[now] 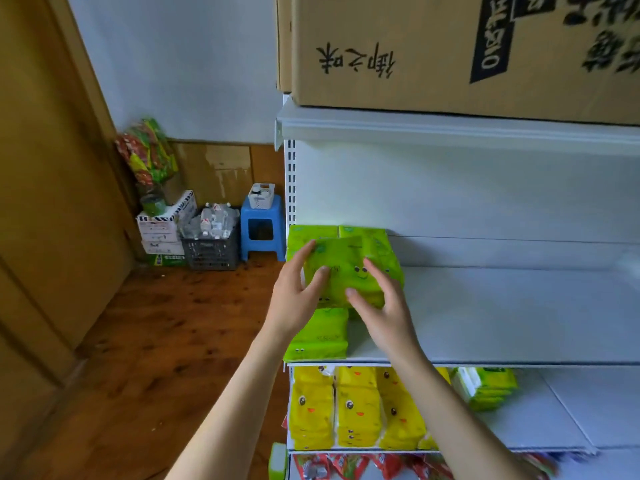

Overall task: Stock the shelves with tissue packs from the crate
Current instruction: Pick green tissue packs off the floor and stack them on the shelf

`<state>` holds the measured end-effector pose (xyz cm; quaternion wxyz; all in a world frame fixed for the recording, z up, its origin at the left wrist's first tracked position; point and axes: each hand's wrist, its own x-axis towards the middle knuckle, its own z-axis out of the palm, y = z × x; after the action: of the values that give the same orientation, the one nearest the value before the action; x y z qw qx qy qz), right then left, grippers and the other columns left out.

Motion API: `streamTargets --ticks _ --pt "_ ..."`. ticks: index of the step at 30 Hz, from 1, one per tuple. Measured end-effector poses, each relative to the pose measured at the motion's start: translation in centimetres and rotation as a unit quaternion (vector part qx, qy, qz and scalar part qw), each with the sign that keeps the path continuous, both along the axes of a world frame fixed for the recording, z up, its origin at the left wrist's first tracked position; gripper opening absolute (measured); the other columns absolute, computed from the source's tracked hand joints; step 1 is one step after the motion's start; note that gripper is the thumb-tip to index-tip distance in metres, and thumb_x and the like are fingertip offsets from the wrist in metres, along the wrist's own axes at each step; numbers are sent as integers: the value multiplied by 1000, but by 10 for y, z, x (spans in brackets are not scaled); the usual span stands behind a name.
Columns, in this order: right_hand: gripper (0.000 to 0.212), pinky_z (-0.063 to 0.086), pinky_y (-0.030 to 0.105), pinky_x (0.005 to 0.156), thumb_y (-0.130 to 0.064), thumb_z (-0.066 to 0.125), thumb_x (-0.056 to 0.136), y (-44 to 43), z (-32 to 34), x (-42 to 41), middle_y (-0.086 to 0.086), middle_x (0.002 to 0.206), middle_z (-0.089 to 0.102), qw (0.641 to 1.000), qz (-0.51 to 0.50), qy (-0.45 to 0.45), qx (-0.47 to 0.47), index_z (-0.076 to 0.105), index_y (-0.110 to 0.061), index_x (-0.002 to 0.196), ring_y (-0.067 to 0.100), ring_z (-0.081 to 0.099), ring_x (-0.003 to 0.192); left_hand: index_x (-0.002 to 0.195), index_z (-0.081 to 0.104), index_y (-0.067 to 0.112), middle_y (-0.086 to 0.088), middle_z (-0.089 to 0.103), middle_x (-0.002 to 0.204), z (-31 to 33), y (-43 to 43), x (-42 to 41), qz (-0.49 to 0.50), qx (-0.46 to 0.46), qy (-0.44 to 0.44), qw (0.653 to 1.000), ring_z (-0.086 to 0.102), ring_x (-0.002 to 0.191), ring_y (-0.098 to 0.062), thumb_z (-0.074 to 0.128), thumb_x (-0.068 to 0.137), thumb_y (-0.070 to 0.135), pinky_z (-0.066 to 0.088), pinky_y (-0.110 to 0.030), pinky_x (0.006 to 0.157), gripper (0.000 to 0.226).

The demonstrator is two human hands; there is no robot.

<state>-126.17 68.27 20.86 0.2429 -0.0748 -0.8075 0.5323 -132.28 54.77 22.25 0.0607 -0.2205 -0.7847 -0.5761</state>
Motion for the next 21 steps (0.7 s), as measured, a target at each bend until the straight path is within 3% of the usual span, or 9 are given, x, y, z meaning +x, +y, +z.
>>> streamTargets --ticks 3,7,12,17,21 --pt "54 26 -7 85 -20 68 83 16 2 -6 -7 125 46 1000 -6 2 1 47 -25 132 0 40 118 144 32 22 8 36 146 6 14 -5 -16 -10 -4 1000 27 134 -2 52 95 27 25 -20 105 53" --pt "55 25 -9 82 -19 68 83 41 -2 -3 -8 122 46 1000 -22 -2 -6 47 -23 133 -2 40 115 145 30 19 3 35 149 7 39 -6 -28 -52 5 998 29 139 -10 52 95 28 23 -16 104 55" --pt "53 28 -7 80 -17 66 84 76 -26 24 -9 123 46 998 -37 -26 -44 46 -24 134 -2 41 115 145 32 25 -4 41 146 -16 76 6 -24 -196 28 980 33 136 -22 48 92 47 27 -31 109 59" --pt "55 28 4 87 -20 65 85 93 -68 43 -8 125 44 994 -47 -73 -73 43 -22 136 0 38 118 145 30 27 -8 2 158 -42 110 33 -31 -323 -6 946 24 141 -27 44 95 42 35 -36 104 54" --pt "55 29 12 92 -20 67 84 88 -101 42 -1 130 46 988 -40 -124 -78 45 -22 134 4 39 120 147 25 20 -10 -7 157 -70 114 45 -28 -353 -57 933 23 140 -32 39 98 34 31 -37 106 52"
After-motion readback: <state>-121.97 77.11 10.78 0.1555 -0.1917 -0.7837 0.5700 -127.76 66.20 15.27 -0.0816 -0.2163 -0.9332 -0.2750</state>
